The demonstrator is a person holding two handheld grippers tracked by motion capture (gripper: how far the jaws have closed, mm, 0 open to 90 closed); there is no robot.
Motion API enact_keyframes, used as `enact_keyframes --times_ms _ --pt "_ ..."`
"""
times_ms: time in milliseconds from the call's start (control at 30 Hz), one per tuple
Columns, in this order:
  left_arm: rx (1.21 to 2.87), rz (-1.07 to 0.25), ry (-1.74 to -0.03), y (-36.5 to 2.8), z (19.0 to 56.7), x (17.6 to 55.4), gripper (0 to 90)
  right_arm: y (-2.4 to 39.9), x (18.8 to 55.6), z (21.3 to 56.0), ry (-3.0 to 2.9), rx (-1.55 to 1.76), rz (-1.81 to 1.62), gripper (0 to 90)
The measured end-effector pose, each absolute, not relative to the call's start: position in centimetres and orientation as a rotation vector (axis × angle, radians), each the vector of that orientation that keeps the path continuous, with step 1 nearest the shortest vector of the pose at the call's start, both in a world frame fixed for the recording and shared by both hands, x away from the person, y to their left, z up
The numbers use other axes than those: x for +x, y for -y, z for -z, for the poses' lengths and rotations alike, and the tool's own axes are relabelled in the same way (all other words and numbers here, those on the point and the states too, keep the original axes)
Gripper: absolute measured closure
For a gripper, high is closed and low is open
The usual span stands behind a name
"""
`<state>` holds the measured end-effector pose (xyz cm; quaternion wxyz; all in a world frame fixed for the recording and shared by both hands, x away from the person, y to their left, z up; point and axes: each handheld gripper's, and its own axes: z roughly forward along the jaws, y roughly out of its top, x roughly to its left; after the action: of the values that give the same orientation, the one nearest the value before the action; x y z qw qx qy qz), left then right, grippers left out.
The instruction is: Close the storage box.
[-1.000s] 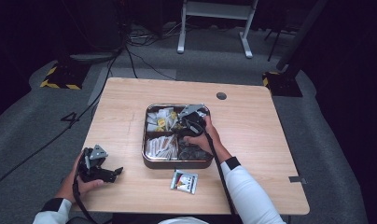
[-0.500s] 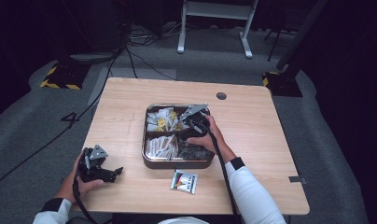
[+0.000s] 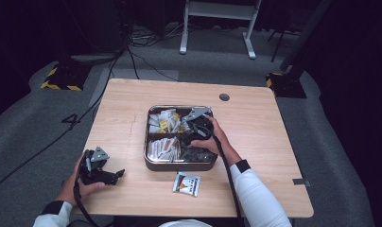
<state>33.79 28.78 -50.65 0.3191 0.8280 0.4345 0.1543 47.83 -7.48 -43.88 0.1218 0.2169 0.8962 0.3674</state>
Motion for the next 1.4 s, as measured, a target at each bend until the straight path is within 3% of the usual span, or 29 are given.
enact_keyframes --times_ms 1400 --pt "2.177 -0.404 -1.142 -28.8 50.7 33.8 0.4 13.9 44.5 40.8 -2.544 0.554 -1.008 21.7"
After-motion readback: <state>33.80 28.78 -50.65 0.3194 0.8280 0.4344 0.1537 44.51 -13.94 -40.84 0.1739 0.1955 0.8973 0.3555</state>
